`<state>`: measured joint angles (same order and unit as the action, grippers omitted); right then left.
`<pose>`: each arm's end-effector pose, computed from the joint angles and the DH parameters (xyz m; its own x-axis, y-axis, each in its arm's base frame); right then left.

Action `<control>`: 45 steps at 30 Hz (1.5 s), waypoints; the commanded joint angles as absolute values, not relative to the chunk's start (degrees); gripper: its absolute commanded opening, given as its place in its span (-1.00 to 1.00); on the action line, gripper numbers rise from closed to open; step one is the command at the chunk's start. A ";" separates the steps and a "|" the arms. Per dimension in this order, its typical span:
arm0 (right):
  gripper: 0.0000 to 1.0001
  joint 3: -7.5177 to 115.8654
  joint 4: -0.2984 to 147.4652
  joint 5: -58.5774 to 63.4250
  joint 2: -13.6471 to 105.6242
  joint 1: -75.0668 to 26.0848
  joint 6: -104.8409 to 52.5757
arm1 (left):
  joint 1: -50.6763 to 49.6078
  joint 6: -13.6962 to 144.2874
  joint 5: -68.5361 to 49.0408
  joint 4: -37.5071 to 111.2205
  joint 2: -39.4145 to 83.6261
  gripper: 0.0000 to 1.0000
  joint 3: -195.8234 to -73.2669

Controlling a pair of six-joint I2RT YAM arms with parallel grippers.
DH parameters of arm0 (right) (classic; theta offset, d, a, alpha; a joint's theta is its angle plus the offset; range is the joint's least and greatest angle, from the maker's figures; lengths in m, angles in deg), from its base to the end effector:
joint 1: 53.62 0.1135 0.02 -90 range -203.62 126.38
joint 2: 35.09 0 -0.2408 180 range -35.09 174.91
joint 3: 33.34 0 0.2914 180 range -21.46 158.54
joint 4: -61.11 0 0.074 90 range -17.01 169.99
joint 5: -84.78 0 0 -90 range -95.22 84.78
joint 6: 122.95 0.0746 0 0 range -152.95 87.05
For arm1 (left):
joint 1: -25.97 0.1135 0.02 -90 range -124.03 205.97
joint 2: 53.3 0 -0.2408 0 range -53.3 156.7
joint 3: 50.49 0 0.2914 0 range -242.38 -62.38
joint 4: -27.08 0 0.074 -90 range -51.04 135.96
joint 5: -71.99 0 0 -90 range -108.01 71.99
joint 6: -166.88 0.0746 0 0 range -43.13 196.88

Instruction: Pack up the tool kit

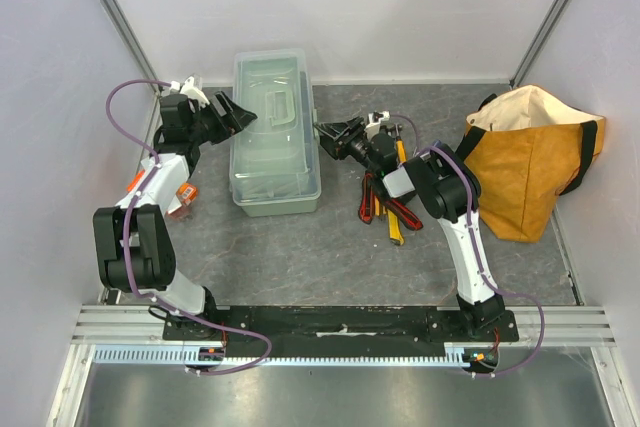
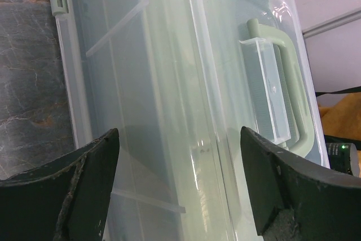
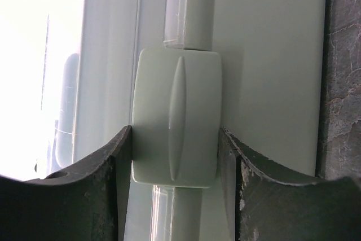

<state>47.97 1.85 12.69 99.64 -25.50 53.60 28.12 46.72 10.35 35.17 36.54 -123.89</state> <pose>0.4367 0.2594 0.0653 -0.7116 0.6967 -0.0911 -0.1328 -0.0060 0.9911 0.4269 -0.0194 0.2139 -0.5591 -0.4634 -0.6875 0.1364 0.7665 -0.6276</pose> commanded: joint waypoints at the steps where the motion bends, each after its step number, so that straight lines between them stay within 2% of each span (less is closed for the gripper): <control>1: -0.18 52.46 -9.19 28.27 95.43 -12.66 52.22 | 19.29 46.47 23.12 50.47 42.50 0.68 -118.98; 11: -0.31 49.91 3.45 25.72 92.09 -12.66 42.64 | 19.20 45.85 20.49 50.65 43.03 0.64 -118.98; 31: -0.30 53.16 27.81 22.73 89.98 -13.27 32.09 | 19.11 44.97 15.83 51.53 42.85 0.64 -119.86; 35: -0.15 50.71 24.84 22.47 89.63 -14.06 34.36 | 19.11 43.92 14.51 51.53 42.59 0.64 -120.03; 37: -0.07 48.34 17.31 22.56 89.54 -14.94 39.01 | 19.20 43.31 13.99 51.53 42.59 0.64 -120.12; 42: -0.05 44.11 -7.48 20.28 92.78 -17.58 55.97 | 19.46 41.11 12.76 51.09 42.24 0.64 -120.21; 45: -0.03 43.50 -12.52 18.17 93.84 -17.85 60.82 | 19.72 39.53 11.00 51.09 41.80 0.64 -120.30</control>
